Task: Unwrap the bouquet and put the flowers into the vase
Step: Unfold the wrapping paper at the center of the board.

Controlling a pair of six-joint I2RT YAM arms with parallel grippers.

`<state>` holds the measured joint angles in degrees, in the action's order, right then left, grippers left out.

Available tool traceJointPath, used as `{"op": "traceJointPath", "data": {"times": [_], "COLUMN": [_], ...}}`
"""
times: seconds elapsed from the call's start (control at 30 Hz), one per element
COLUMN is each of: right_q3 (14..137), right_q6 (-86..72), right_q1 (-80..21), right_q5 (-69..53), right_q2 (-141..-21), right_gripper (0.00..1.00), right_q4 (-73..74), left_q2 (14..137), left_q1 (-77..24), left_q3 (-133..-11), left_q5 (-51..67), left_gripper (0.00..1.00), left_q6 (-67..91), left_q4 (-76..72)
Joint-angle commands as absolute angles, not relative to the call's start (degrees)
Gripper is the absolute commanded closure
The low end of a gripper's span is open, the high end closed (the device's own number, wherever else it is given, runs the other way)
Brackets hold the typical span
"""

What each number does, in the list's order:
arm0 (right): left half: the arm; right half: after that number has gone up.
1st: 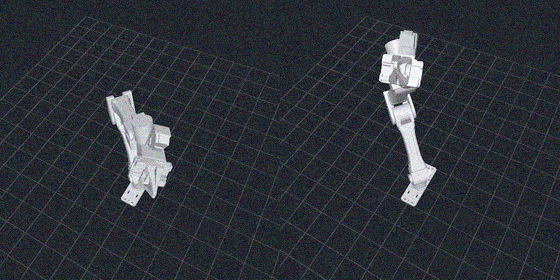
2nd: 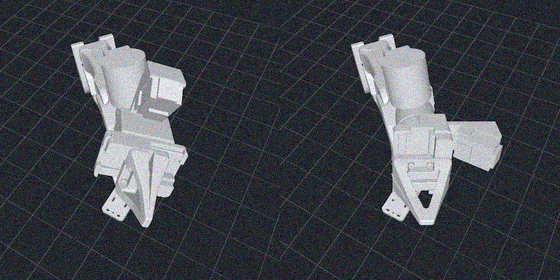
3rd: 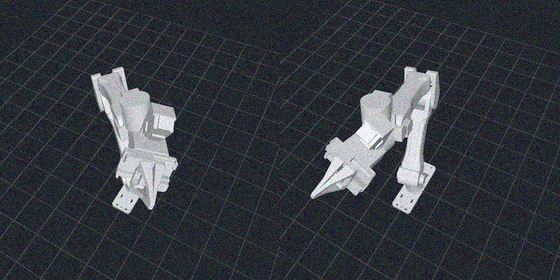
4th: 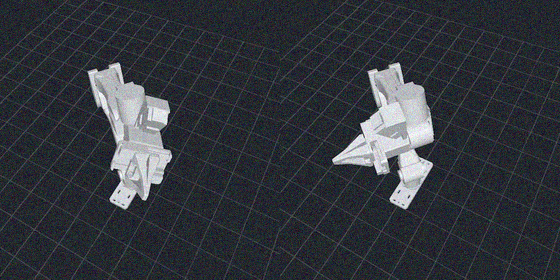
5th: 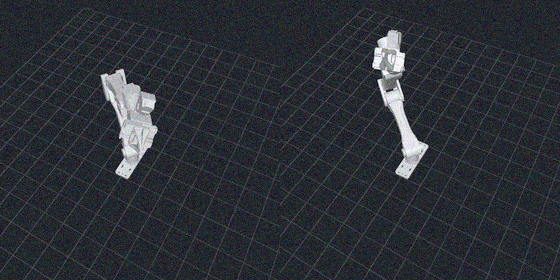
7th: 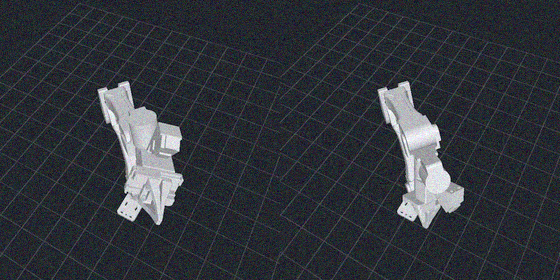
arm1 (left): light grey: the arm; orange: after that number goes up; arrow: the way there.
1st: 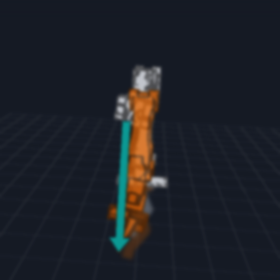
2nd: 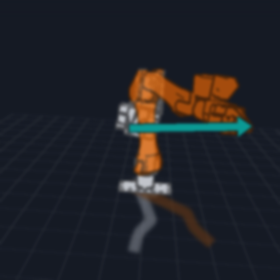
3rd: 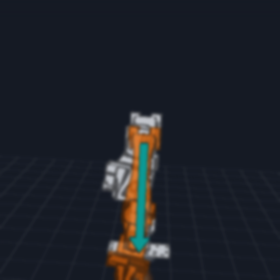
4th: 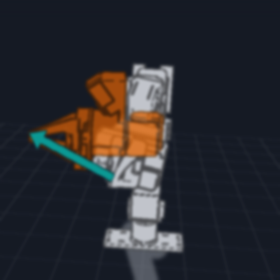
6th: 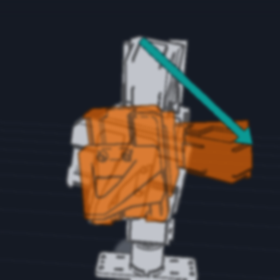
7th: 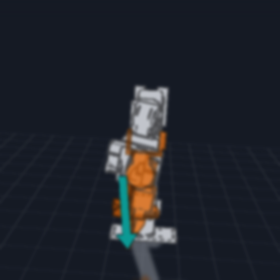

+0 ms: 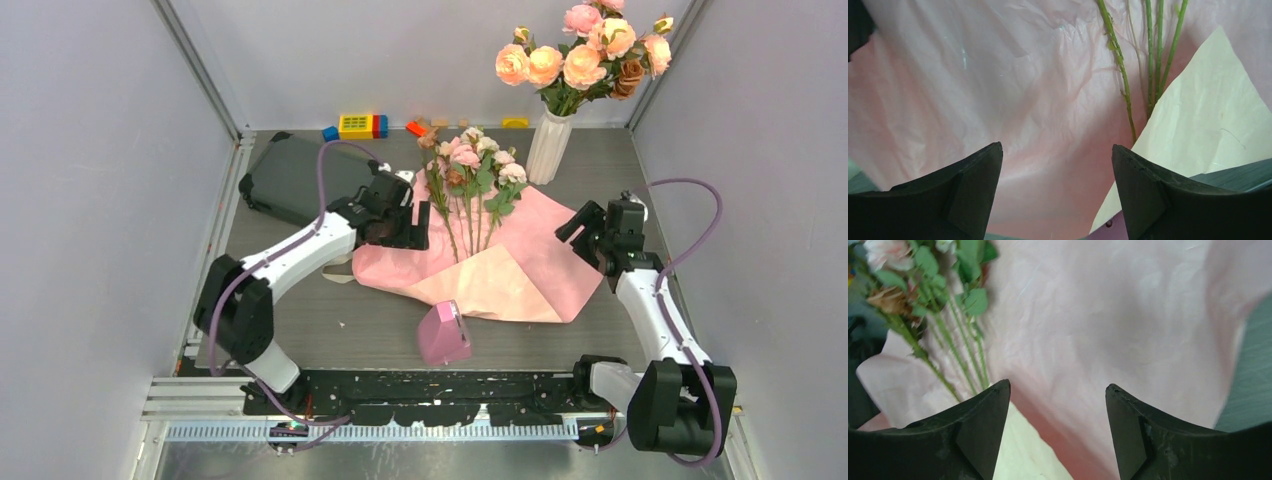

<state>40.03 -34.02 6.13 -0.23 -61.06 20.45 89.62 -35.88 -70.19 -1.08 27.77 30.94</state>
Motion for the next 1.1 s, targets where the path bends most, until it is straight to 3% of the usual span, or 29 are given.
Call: {"op": "traceJointPath", "data": {"times": [0.0, 0.17, 0.6, 0.7, 0.83, 0.9, 0.97, 1.07], "right_q3": [37.4, 37.8, 41.1, 42.4, 44.4, 45.0, 45.4, 45.7], "right_q6": [-32.0, -31.8, -32.5, -32.6, -32.2, -32.5, -32.9, -33.0], "right_q1": [6.2, 6.2, 2.5, 0.9, -2.0, -3.2, -4.0, -4.6], "right_q5": [-19.7, -31.1, -37.9, -39.1, -39.8, -39.8, -39.9, -41.3], "right_q2": [-63.6, -71.0, -86.2, -88.5, -91.5, -92.2, -92.5, -92.4], "right_gripper": [0.24, 0.24, 0.24, 0.28, 0.38, 0.46, 0.62, 0.74], "right_q4": [10.2, 6.3, 1.1, 0.6, 1.0, 0.8, 0.6, 0.5], "left_q2": [94.2, 98.5, 104.7, 106.1, 106.7, 106.4, 105.8, 104.6], "left_q1": [-34.7, -32.4, -28.3, -28.1, -27.9, -27.9, -27.9, -27.9], "left_q3": [-70.4, -68.9, -65.2, -65.9, -67.3, -68.1, -68.9, -69.9], "left_q5": [4.1, 5.9, 9.3, 9.6, 9.9, 9.9, 9.8, 9.8], "left_gripper": [0.17, 0.18, 0.18, 0.18, 0.18, 0.18, 0.18, 0.18], "left_q6": [27.9, 27.6, 28.4, 27.7, 27.1, 26.6, 26.0, 25.3], "left_q4": [24.3, 19.1, 12.4, 12.4, 13.1, 13.6, 14.4, 15.6]}}
